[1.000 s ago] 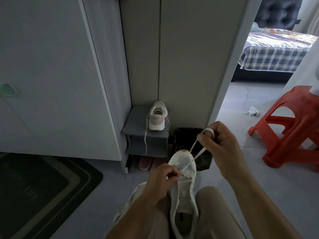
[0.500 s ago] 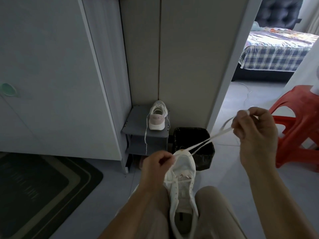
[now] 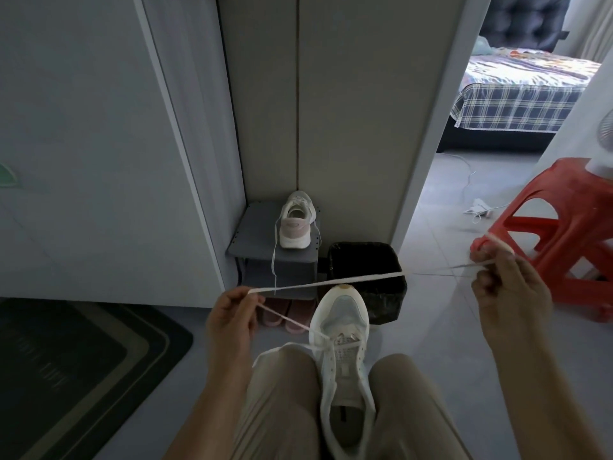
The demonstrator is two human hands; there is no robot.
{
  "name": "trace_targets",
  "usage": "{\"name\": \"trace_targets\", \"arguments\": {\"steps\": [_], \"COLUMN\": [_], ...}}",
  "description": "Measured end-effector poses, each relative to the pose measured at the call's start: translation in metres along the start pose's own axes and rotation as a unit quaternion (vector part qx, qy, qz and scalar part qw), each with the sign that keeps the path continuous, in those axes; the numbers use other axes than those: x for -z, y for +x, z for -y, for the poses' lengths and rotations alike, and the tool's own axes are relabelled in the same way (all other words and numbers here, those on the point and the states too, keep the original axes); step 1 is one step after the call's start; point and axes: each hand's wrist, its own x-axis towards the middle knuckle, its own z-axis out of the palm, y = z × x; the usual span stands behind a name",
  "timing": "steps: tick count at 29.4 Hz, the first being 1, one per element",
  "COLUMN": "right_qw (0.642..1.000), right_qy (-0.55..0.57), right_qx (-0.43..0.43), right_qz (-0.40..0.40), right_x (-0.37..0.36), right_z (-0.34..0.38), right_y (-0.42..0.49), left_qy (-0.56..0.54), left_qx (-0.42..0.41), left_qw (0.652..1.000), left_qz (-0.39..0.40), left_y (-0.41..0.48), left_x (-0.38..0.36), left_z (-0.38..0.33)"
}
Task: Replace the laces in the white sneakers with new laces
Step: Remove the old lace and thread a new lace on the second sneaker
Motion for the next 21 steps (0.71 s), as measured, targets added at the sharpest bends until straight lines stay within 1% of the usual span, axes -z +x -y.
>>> {"name": "trace_targets", "arguments": {"steps": [2, 3, 4, 5, 6, 7, 8, 9, 11, 12, 13, 16, 19, 21], "right_qw": [1.0, 0.998, 0.996, 0.99, 0.981, 0.967, 0.949, 0.926, 0.87, 0.849, 0.838, 0.819, 0.788, 0.78], "right_qy": [0.007, -0.002, -0.023, -0.057, -0.095, -0.132, -0.16, -0.183, -0.231, -0.244, -0.246, -0.275, -0.323, -0.331], "right_qx": [-0.027, -0.043, -0.056, -0.066, -0.075, -0.086, -0.097, -0.111, -0.134, -0.14, -0.146, -0.167, -0.142, -0.129], "right_qz": [0.014, 0.035, 0.067, 0.107, 0.153, 0.2, 0.252, 0.31, 0.415, 0.448, 0.464, 0.475, 0.504, 0.515], "right_x": [0.003, 0.002, -0.001, -0.005, -0.01, -0.017, -0.024, -0.029, -0.04, -0.042, -0.043, -0.041, -0.039, -0.042], "right_z": [-0.008, -0.013, -0.017, -0.022, -0.026, -0.032, -0.037, -0.044, -0.054, -0.058, -0.062, -0.069, -0.079, -0.083], "right_y": [-0.004, -0.009, -0.016, -0.026, -0.037, -0.049, -0.062, -0.075, -0.098, -0.106, -0.112, -0.12, -0.127, -0.131], "left_qy": [0.079, 0.142, 0.217, 0.299, 0.357, 0.38, 0.371, 0.334, 0.239, 0.203, 0.182, 0.125, 0.042, -0.026], "left_qx": [0.045, 0.064, 0.079, 0.08, 0.062, 0.033, 0.009, 0.003, 0.076, 0.114, 0.136, 0.18, 0.211, 0.228], "left_qw": [0.996, 0.987, 0.971, 0.948, 0.928, 0.918, 0.919, 0.926, 0.923, 0.915, 0.91, 0.915, 0.913, 0.915], "left_qz": [0.025, 0.044, 0.06, 0.075, 0.09, 0.105, 0.13, 0.176, 0.293, 0.33, 0.346, 0.338, 0.348, 0.331], "left_y": [0.009, 0.014, 0.017, 0.018, 0.017, 0.014, 0.008, 0.0, -0.018, -0.023, -0.025, -0.021, -0.022, -0.021], "left_x": [0.012, 0.02, 0.026, 0.031, 0.032, 0.03, 0.023, 0.013, -0.007, -0.013, -0.015, -0.013, -0.015, -0.018], "left_z": [0.009, 0.015, 0.017, 0.019, 0.017, 0.012, 0.003, -0.005, -0.02, -0.02, -0.017, -0.012, -0.01, -0.012]}}
